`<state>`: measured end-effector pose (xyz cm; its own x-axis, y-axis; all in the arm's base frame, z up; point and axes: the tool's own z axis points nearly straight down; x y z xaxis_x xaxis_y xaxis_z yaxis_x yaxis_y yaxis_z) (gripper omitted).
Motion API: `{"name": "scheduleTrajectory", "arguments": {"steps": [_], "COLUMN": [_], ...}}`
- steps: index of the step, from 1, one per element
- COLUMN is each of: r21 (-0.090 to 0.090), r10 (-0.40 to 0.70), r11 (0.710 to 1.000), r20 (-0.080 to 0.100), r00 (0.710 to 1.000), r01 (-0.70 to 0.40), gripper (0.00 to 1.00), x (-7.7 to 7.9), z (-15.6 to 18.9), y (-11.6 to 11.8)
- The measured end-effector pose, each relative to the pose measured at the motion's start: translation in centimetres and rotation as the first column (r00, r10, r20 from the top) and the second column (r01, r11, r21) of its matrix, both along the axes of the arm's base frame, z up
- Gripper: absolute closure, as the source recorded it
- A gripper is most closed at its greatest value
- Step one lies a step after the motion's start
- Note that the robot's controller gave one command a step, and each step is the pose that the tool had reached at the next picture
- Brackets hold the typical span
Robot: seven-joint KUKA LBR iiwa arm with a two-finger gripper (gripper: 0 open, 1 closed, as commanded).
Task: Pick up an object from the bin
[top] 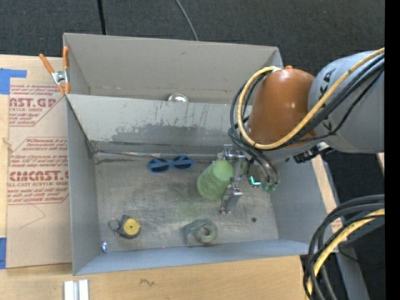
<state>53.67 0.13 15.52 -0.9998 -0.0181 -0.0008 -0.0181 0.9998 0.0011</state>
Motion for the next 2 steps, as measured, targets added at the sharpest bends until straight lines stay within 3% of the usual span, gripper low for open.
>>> {"name": "scheduleTrajectory", "arguments": {"steps": [1,2], "r21": [0.000,0.000], "r10": [0.143,-0.020], "r11": [0.990,1.000], "r20": [0.001,-0.001], "r00": [0.990,1.000], "r01": [-0.143,0.020], "gripper": [0.00,0.00], "x": [5.1,5.3], "z": [-2.9,-4.9], "y": [4.5,7.8]}}
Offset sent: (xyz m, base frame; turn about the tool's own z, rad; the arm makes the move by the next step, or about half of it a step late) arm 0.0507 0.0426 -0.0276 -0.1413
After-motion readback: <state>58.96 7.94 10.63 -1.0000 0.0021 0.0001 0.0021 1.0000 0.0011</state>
